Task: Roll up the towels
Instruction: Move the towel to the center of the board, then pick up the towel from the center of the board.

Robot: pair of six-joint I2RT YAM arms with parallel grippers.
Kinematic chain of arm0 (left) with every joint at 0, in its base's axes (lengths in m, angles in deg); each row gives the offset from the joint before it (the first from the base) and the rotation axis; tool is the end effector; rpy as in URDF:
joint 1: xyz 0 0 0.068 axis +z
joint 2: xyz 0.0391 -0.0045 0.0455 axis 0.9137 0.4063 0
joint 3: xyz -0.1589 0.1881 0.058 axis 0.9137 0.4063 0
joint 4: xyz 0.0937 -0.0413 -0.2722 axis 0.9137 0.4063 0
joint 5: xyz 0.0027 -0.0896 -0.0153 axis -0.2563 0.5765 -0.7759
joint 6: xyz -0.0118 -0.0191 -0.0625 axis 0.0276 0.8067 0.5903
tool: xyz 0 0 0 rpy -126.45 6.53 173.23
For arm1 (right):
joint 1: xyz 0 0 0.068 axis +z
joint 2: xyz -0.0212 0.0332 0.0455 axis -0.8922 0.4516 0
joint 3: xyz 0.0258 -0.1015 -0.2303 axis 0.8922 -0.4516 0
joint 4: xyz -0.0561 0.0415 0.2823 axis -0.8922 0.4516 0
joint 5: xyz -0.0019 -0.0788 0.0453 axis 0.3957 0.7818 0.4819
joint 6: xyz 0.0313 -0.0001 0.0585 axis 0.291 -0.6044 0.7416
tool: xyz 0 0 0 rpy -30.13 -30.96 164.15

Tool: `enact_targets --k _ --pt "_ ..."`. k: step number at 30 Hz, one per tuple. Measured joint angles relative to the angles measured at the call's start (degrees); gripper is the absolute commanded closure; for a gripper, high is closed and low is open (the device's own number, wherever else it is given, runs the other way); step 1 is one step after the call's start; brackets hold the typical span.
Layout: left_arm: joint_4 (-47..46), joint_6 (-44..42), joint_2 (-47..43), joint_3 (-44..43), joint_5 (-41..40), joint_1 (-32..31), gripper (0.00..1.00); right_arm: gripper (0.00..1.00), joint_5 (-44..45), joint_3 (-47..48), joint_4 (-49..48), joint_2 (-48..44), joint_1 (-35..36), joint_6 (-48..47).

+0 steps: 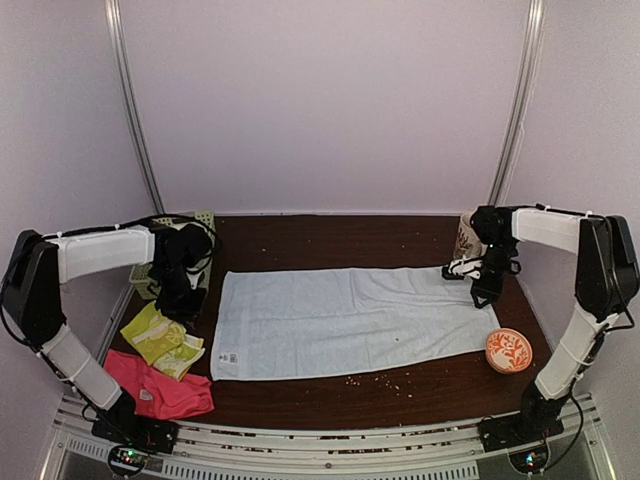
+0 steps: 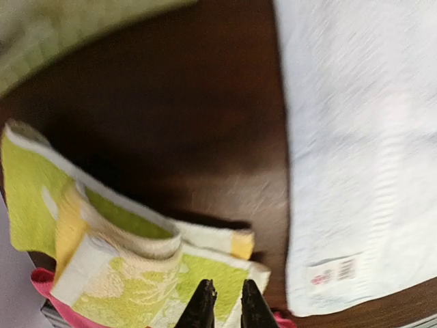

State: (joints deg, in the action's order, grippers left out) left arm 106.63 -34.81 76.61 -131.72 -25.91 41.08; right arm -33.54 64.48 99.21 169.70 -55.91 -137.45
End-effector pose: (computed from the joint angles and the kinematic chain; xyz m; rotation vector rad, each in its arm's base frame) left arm 0.2622 -0.1166 0.1370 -0.1651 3.1013 0.1334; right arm 0.3327 0.0435 0.1427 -1.5483 2.6418 -0.0126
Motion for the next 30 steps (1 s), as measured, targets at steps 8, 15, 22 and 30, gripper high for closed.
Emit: enact_targets --k 8,15,22,30 --pt "-5.97 -4.79 1.31 -15.17 3.78 0.00 1.00 0.69 -2.62 12.31 -4.28 0.52 0.00 9.88" --pt "-13.27 -9.31 11.30 -17.03 7.69 -0.52 1.00 0.82 4.31 13.27 -12.94 6.60 0.00 15.80" --pt "-18.03 -11.47 14.71 -17.03 10.67 -1.99 1.00 0.84 9.22 12.63 -19.96 9.57 0.55 16.37" --pt "-20.28 -12.26 15.28 -16.98 11.82 -2.82 1.00 0.87 17.38 12.63 -27.78 14.80 2.16 14.10"
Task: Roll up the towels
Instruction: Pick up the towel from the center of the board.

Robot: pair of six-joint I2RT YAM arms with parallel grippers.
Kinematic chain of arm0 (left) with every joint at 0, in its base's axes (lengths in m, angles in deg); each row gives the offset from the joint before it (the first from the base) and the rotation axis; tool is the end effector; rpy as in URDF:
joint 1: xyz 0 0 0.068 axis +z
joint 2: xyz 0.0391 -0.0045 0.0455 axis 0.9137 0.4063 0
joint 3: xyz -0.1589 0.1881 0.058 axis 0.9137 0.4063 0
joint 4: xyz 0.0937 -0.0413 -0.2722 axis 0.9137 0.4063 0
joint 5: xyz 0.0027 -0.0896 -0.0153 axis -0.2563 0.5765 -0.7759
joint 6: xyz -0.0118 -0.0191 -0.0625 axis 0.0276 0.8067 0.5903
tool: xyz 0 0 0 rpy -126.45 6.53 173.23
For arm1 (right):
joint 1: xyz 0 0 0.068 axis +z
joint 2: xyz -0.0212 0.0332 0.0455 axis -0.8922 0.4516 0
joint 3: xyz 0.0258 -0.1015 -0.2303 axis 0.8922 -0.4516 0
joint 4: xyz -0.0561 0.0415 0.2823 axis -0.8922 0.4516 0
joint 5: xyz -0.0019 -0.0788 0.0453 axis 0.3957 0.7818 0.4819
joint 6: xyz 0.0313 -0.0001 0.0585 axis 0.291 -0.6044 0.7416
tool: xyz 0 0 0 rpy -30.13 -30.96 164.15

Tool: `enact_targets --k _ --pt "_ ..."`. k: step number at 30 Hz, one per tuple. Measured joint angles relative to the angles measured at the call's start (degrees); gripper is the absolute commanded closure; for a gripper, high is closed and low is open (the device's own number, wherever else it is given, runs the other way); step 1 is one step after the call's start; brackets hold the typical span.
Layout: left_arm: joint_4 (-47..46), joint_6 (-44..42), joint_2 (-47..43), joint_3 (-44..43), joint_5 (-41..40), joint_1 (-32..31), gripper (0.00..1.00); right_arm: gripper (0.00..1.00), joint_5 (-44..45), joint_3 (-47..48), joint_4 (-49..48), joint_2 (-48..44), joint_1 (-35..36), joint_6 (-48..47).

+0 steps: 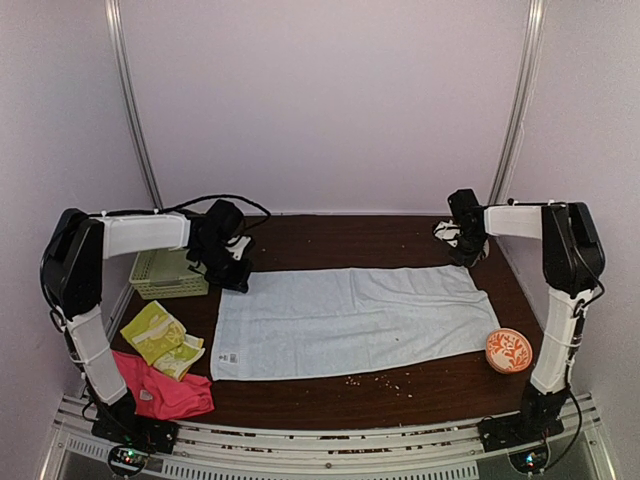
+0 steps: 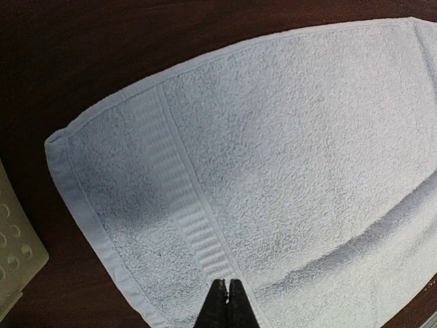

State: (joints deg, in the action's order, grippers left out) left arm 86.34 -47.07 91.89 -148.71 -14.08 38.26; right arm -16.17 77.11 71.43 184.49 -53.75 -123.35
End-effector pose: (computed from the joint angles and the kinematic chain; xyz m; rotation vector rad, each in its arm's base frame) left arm 0.3521 -0.1921 0.1447 0.2510 2.8113 -0.3598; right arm 0.4413 0.0584 0.1336 -1.0049 2.4602 -0.5447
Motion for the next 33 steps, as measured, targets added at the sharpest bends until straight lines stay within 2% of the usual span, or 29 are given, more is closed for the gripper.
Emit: enact_targets --k 11,20,21,24,26,29,33 --pt "-2.03 -0.22 1.16 1.27 -0.02 0.00 1.00 0.88 9.81 0.92 -8.98 7.17 0.11 -4.52" --pt "-1.92 -1.66 3.54 -1.14 -3.32 0.04 1.00 0.81 9.14 8.98 -9.46 11.98 -1.66 -3.78" --pt "-1.86 -1.90 4.09 -2.01 -3.74 0.09 0.97 0.79 8.24 9.64 -9.01 12.00 -2.14 -3.45" --pt "-1.92 -2.86 5.11 -4.20 -4.68 0.24 0.71 0.75 4.24 11.39 -6.43 11.96 -3.19 -1.14" --pt "-2.21 -3.37 5.18 -4.85 -4.83 0.39 0.59 0.73 1.05 11.63 -4.55 11.76 -3.58 0.66" --pt "-3.56 -3.37 5.18 -5.14 -4.87 0.83 0.52 0.72 -5.05 11.63 -0.52 11.19 -4.02 4.66" --pt "-5.07 -3.04 5.20 -5.16 -4.63 2.16 0.52 0.72 -10.36 11.72 3.23 10.60 -4.09 8.94"
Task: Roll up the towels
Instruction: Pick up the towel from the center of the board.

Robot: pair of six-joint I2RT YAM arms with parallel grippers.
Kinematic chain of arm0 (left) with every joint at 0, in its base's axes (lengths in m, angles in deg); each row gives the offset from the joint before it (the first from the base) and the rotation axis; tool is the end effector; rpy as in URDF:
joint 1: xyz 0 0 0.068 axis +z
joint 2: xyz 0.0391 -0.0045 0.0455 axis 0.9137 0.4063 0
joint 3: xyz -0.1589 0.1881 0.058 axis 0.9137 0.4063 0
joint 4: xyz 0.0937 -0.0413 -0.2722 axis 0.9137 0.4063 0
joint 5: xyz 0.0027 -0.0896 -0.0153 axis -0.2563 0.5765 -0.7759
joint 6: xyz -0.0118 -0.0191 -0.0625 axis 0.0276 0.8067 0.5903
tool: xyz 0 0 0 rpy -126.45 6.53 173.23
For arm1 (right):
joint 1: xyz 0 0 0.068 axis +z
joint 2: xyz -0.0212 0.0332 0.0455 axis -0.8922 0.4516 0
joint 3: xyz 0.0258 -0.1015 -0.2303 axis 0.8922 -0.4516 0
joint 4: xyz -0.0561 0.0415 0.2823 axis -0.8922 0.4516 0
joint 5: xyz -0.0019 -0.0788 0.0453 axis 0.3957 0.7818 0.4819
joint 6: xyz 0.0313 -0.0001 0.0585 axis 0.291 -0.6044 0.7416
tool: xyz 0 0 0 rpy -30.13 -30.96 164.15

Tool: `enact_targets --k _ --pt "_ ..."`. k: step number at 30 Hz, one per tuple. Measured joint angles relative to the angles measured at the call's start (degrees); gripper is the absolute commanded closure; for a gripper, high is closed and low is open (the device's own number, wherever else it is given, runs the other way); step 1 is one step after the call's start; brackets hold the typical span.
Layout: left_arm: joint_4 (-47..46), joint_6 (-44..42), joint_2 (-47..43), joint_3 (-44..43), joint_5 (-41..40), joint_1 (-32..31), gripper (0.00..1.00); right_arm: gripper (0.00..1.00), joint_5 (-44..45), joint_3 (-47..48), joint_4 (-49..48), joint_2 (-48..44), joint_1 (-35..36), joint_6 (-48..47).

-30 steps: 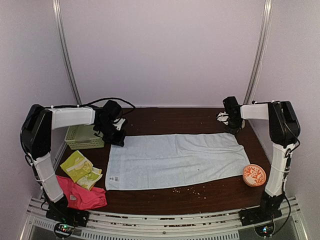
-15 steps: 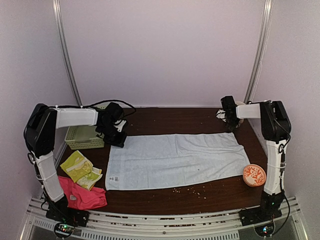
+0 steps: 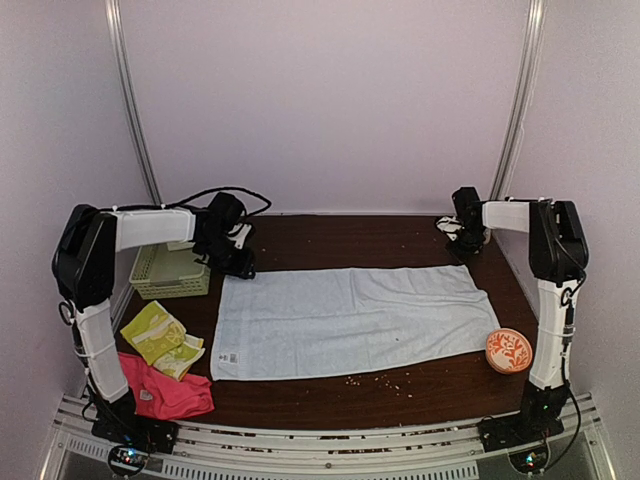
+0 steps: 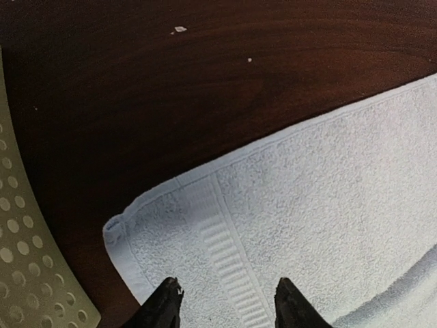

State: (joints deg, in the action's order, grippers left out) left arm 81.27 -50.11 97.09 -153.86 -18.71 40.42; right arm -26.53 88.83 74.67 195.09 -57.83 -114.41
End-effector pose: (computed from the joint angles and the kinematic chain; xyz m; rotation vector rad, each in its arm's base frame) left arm 0.3890 -0.1884 0.1418 0.2432 2.6994 -0.2679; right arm 0.4814 0.0396 0.1134 -0.7895 2.5558 -0.2731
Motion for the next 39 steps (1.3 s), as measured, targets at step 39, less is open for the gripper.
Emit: enact_targets --k 39 --pt "-2.62 1.46 0.48 1.73 -2.40 2.58 0.44 0.82 -5.75 -1.20 5.07 0.09 -2.38 13.11"
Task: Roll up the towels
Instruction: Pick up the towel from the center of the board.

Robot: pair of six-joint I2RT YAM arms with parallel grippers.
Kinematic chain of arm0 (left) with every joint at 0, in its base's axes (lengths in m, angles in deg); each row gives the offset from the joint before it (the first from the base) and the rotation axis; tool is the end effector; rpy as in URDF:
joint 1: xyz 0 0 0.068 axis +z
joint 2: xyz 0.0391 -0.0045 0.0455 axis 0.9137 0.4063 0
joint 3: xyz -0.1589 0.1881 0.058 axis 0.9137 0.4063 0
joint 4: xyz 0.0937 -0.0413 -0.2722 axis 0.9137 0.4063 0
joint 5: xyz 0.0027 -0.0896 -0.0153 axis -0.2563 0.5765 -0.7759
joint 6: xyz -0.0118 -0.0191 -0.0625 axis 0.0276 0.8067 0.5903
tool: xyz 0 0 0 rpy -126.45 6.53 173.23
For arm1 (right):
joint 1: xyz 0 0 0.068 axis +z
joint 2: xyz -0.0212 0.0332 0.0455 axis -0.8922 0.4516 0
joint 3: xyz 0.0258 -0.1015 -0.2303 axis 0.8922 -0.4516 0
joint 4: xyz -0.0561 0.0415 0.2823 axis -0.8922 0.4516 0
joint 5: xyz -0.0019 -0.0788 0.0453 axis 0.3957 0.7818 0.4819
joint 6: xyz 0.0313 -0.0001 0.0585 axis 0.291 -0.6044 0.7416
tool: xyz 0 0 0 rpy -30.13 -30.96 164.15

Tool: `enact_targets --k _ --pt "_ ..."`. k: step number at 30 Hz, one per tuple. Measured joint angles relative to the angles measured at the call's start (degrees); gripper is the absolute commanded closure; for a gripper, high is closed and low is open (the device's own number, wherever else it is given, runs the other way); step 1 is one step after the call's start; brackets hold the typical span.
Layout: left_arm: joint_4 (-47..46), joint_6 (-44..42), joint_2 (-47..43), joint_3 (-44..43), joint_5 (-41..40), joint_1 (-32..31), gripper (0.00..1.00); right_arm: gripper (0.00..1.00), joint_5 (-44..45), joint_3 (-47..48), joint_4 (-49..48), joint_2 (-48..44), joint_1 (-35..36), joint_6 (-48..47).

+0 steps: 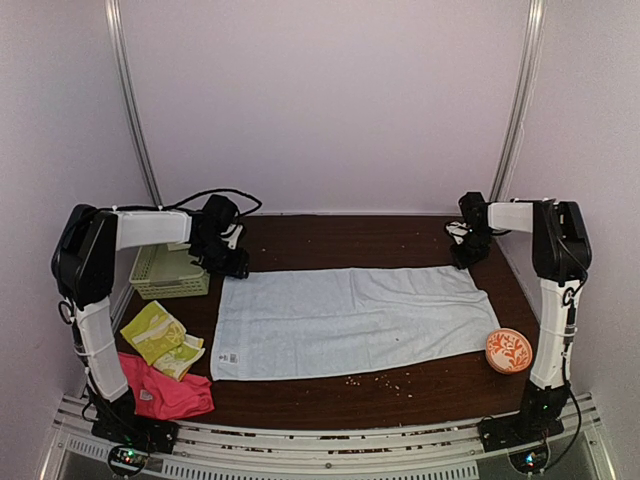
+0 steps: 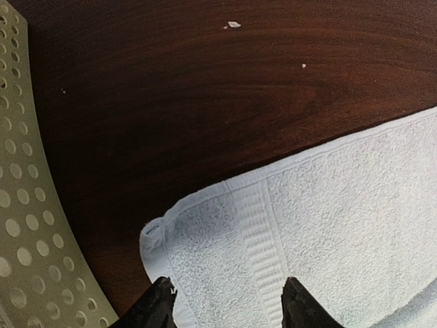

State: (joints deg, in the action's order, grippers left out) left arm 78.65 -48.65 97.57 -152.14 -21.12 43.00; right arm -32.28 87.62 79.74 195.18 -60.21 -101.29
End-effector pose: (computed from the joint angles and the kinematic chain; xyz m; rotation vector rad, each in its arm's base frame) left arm 0.3973 -0.1683 0.1312 0.1336 2.6887 -0.2109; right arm 0.4679 0.0241 0.1011 -0.4868 2.7252 -0.0633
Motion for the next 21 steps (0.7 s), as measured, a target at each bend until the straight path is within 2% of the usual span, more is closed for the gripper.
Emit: enact_targets --k 8,12,21 --pt "-1.44 0.52 0.66 1.07 -0.09 0.70 0.44 0.95 -5.01 0.02 0.09 0.09 -0.87 0.50" --pt "-2.34 0.87 0.72 1.49 -0.42 1.29 0.48 1.00 -5.81 -0.87 -1.03 -0.50 -1.05 0.63" --pt "-3.58 1.88 2.97 1.79 -0.98 2.69 0.46 1.00 -5.70 -3.89 -4.22 -2.10 -1.07 0.35"
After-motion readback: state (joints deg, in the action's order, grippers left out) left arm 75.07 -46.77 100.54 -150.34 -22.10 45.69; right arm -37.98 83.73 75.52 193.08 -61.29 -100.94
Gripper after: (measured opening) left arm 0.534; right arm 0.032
